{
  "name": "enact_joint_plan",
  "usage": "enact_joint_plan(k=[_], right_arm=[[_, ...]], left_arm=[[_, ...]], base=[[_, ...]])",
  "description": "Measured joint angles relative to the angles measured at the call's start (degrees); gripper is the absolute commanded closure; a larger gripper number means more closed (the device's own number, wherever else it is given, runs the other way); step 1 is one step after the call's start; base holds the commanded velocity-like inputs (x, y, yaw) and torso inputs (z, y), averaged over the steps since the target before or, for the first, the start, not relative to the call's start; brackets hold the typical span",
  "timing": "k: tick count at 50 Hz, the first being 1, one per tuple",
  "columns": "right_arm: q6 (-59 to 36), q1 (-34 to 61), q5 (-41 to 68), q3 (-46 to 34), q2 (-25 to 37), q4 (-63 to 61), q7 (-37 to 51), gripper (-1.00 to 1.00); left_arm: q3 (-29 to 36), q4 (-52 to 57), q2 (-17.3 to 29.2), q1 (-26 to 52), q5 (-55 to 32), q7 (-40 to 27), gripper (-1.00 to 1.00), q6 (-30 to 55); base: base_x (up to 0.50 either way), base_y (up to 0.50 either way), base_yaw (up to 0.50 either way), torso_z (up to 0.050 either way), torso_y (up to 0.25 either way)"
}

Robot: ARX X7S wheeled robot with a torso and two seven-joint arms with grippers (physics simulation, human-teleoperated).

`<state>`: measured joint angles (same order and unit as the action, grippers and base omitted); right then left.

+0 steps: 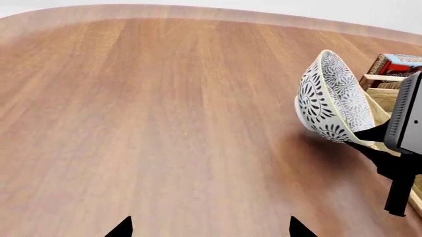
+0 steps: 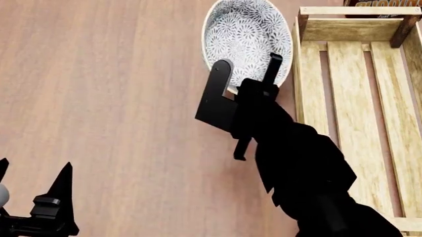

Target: Pick up the bowl on the left and put it in the tray.

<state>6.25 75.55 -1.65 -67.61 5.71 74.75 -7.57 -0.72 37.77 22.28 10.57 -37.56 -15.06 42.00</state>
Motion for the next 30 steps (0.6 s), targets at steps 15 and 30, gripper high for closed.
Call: enact_joint_plan(k=[15, 30], right_arm=[[-17.15, 1.88, 0.82, 0.51, 13.87, -33.07, -2.91, 1.00], [-33.46, 4.39, 1.14, 3.64, 29.53, -62.25, -5.69, 1.00]], left_arm=[[0.55, 0.73, 0.21, 0.07, -0.17, -0.53, -1.00, 0.15], [1.11, 1.33, 0.35, 0.24, -0.48, -1.02, -1.00, 0.35]], base=[[0.00, 0.00, 0.00, 0.000, 0.000], [0.00, 0.00, 0.00, 0.000, 0.000]])
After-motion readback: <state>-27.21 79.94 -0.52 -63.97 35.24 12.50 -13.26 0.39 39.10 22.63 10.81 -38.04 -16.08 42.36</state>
